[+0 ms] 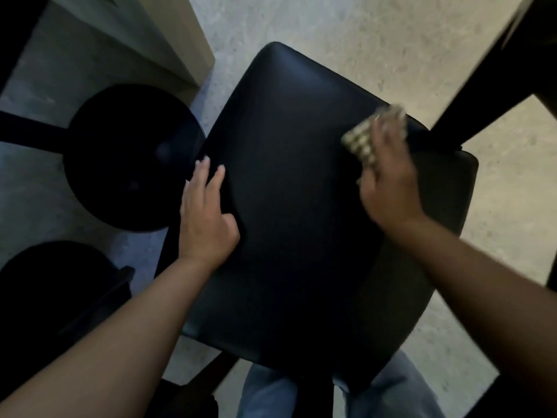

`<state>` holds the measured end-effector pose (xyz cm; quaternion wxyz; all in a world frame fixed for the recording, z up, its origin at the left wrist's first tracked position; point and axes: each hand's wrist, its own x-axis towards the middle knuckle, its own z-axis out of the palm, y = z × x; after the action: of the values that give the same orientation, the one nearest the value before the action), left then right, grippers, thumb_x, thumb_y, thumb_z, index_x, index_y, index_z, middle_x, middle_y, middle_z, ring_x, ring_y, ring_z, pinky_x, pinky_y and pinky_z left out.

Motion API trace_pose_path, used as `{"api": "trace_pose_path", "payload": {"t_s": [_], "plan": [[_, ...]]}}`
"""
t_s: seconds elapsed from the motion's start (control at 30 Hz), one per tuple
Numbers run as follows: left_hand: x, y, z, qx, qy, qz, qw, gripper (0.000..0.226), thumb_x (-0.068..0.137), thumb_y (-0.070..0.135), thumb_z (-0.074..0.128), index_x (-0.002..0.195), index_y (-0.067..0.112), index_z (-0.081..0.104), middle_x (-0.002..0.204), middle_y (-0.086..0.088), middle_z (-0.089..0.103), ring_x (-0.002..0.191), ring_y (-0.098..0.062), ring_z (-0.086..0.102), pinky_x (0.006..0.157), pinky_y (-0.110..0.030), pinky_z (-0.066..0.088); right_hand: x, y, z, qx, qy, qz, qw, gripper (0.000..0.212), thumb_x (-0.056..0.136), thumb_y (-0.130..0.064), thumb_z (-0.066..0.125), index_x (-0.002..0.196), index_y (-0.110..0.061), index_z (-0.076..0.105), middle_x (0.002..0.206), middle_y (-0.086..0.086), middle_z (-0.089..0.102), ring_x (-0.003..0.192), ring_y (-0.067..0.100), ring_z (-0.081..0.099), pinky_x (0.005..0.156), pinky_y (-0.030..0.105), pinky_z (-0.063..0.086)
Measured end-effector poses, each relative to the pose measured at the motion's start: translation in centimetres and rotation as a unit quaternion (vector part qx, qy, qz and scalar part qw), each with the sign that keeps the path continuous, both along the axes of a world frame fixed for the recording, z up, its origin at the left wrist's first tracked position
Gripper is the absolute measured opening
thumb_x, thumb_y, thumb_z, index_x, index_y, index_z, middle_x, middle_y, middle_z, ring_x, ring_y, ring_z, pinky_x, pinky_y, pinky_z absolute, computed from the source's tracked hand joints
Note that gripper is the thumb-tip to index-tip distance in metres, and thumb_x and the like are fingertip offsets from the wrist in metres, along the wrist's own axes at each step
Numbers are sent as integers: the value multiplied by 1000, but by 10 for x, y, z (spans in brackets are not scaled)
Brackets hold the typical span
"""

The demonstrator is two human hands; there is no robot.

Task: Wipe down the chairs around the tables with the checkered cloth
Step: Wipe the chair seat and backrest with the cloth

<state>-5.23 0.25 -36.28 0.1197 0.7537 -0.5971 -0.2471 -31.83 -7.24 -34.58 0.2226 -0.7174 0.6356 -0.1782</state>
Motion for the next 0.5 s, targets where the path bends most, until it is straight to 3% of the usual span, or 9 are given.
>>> {"api": "trace_pose_path", "payload": {"t_s": [0.07, 0.2, 0.3, 0.4, 0.5], "plan": [[-2, 1, -4, -5, -31, -12, 999, 84, 66, -8, 51, 147, 5, 33, 159, -12, 20, 149, -23, 10, 122, -43, 10, -1, -41, -11, 34, 38, -64, 997, 63, 83, 7, 40, 145, -1, 35, 155, 17, 23, 145, 32, 17, 119, 30, 9], [-2, 0, -7, -3, -54, -18, 998, 86, 63, -3, 51, 146, 6, 34, 158, -11, 23, 149, -22, 12, 121, -42, 12, 46, -51, -28, 38, 95, -156, 982, 63, 84, 3, 39, 146, -4, 34, 155, 16, 24, 146, 31, 16, 115, 33, 12], [-1, 1, -9, -1, -64, -27, 998, 88, 61, -2, 53, 146, 8, 34, 158, -10, 24, 148, -22, 14, 120, -43, 16, 97, -6, -27, -24, 16, 12, 1000, 55, 78, 6, 33, 131, 10, 50, 140, 31, 42, 134, 47, 36, 113, 51, 27], [-2, 0, -10, -4, -74, -31, 997, 88, 60, -2, 54, 145, 8, 34, 157, -11, 26, 148, -23, 16, 120, -44, 16, 123, 20, -20, -27, -56, 186, 980, 44, 80, 14, 36, 117, 14, 60, 129, 31, 52, 125, 48, 46, 107, 55, 35], [-2, 1, -13, -11, -81, -32, 996, 88, 60, -1, 53, 145, 7, 33, 156, -13, 27, 147, -24, 18, 120, -45, 18, 118, -19, -16, -38, -82, 165, 982, 46, 78, 17, 39, 120, 13, 59, 131, 32, 51, 126, 47, 46, 109, 50, 35]]}}
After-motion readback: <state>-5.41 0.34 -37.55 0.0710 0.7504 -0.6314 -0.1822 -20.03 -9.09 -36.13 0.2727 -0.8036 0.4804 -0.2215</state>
